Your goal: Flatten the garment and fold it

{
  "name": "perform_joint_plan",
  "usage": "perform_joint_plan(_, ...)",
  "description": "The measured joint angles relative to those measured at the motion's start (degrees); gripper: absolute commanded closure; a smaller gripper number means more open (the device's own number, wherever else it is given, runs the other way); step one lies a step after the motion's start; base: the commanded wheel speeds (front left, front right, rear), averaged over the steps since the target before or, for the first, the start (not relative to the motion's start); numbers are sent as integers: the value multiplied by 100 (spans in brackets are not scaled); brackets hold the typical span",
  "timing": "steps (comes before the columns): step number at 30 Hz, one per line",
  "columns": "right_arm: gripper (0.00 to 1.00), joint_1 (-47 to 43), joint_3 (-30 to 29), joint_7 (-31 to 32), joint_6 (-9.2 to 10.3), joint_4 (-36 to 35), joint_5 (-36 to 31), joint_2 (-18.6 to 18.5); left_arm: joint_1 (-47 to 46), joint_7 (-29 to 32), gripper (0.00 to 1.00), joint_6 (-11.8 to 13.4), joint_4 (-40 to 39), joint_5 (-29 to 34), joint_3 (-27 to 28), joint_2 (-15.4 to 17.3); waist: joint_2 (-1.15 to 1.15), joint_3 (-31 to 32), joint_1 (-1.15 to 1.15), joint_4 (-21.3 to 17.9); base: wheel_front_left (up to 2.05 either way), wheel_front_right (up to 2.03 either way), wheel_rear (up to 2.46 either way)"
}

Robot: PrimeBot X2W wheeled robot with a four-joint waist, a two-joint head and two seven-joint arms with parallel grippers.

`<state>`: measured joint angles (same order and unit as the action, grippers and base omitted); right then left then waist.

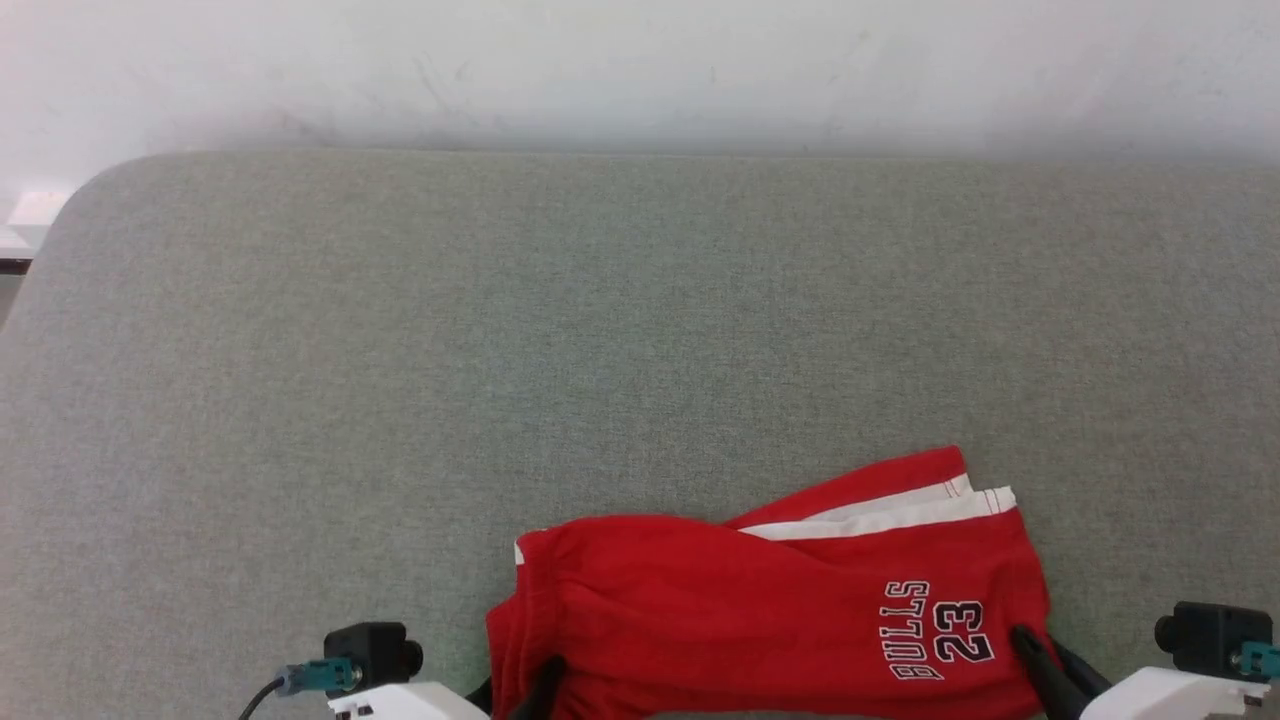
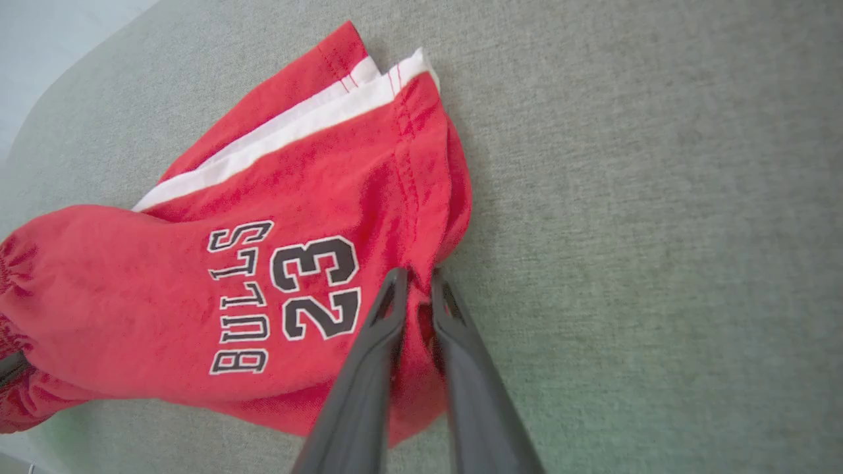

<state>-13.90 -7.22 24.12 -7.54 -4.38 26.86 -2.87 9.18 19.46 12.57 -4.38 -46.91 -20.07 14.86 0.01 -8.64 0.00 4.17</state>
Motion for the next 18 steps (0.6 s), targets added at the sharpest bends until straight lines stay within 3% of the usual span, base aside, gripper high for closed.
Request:
perform_joint_plan(1,0,16,0,-12,0,5,-37,0,-17,-44,0,0,9,0,3,-23,0,4,0,12,0,0,0)
perform_joint_plan(12,0,75,-315,-2,0,-439,-450,-2,86,-1016,0,32,-466,138,503,-65,0,25,0,92,0,0,0)
perform_joint_plan(18,0,166,-360,1,0,-495,-766,-9,86,-2238,0,149,-809,766,889,-55,0,-53,0,174,0,0,0)
